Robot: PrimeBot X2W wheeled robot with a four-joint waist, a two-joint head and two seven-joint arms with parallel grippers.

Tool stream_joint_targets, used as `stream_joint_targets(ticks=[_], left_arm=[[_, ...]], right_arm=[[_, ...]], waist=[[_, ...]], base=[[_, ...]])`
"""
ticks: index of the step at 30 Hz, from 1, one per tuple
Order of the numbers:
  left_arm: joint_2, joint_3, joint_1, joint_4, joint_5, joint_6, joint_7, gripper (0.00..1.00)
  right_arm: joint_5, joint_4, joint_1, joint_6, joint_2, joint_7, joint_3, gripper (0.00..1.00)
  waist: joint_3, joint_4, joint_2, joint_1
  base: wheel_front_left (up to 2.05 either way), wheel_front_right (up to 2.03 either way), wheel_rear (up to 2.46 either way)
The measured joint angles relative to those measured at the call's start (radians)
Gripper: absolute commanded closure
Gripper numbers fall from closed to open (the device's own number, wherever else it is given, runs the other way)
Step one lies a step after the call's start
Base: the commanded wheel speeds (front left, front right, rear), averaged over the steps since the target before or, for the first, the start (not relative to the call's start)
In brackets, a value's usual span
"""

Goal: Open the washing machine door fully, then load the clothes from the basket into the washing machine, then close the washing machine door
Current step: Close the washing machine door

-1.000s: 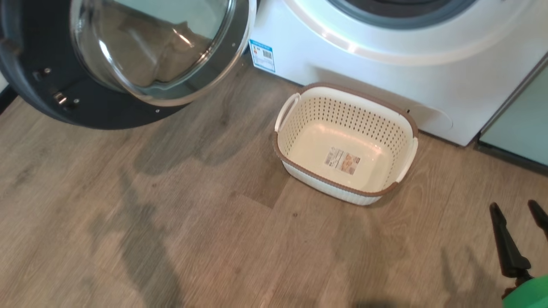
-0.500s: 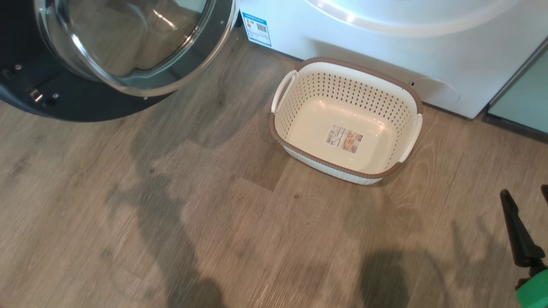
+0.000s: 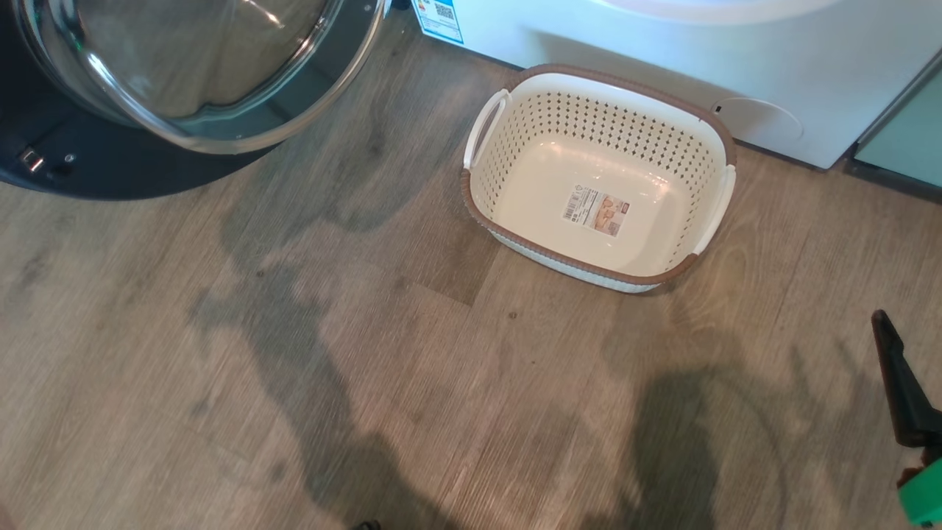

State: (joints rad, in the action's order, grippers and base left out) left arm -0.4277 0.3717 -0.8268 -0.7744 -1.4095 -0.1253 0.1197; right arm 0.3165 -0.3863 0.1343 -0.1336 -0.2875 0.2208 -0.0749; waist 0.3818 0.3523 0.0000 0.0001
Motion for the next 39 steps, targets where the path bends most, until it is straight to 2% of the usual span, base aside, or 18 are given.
stream_joint_targets(ticks=[18, 39], left_arm=[[-0.02, 0.001, -0.058, -0.084, -0.007, -0.001, 0.011, 1.0], [-0.033, -0.071, -0.041, -0.031, -0.028, 0.001, -0.149, 1.0]], right_arm=[[0.0, -0.012, -0.017, 0.0, -0.021, 0.01, -0.009, 0.0], [0.0, 0.003, -0.019, 0.0, -0.021, 0.023, 0.005, 0.0]], waist=[[0.043, -0.002, 0.0, 0.0], [0.029, 0.029, 0.0001, -0.0001]], base=[[0.0, 0.0, 0.0], [0.0, 0.0, 0.0]])
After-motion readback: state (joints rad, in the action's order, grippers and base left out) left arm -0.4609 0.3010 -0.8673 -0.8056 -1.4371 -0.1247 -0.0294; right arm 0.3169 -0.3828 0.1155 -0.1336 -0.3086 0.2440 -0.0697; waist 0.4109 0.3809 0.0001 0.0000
